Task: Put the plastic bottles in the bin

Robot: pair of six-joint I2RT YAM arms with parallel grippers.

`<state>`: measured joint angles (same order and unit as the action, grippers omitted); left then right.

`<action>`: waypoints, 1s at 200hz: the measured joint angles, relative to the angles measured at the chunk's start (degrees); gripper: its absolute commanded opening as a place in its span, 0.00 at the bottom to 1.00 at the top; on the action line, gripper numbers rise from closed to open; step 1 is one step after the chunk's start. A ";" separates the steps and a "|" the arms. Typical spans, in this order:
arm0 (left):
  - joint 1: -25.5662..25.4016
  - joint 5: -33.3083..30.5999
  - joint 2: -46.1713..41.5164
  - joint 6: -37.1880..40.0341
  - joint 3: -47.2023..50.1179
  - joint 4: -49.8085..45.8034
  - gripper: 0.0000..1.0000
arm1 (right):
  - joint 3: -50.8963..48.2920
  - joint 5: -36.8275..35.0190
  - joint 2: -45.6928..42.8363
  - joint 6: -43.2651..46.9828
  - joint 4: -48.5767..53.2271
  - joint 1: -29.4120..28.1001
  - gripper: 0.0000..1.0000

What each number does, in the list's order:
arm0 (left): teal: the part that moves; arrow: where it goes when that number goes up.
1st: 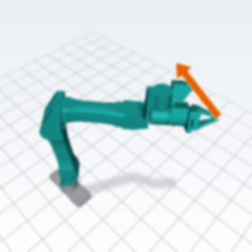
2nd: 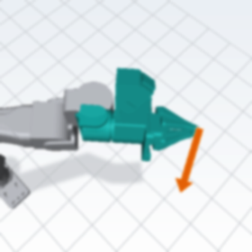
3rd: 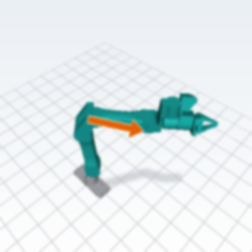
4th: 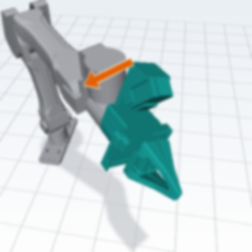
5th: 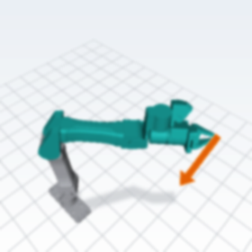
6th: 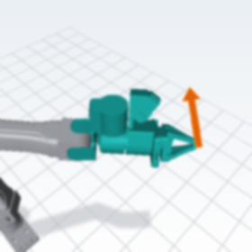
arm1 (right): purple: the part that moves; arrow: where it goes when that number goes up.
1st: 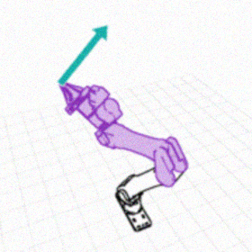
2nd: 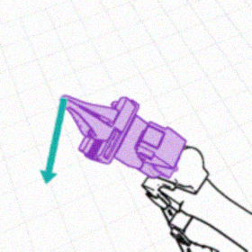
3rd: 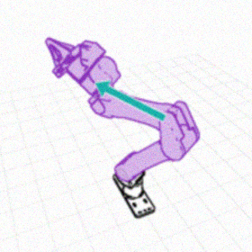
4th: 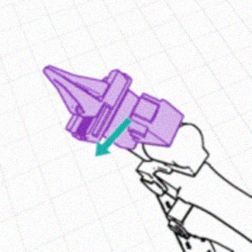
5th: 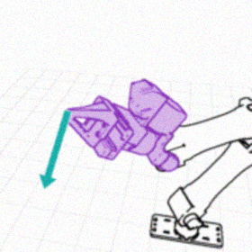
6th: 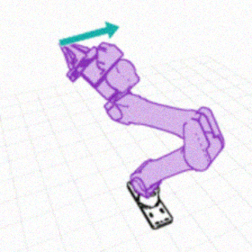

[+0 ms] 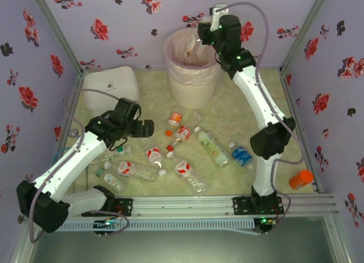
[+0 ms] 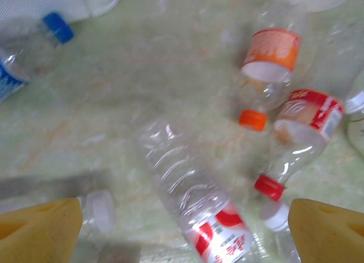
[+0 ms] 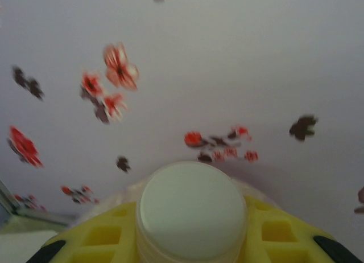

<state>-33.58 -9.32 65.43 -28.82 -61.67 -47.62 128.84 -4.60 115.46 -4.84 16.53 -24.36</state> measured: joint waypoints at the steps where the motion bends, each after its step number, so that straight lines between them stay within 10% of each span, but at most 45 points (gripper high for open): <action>1: 0.00 -0.15 -0.11 -0.07 0.13 -0.17 0.91 | 0.11 0.00 0.20 0.02 0.13 0.00 0.01; 65: 5.49 -7.56 -1.20 0.02 1.64 -6.51 0.95 | 6.93 0.09 13.90 0.81 9.35 0.00 0.08; 126: 17.25 -9.46 5.33 9.35 1.64 -2.56 1.00 | 10.78 1.16 16.28 0.31 13.51 0.26 0.77; 200: 24.63 -10.91 20.90 21.00 -1.62 4.92 1.00 | 15.47 2.27 8.15 1.42 20.31 2.01 0.99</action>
<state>-8.95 -20.23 86.32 -7.81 -63.29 -42.70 144.31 -2.33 123.61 -3.42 36.84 -22.35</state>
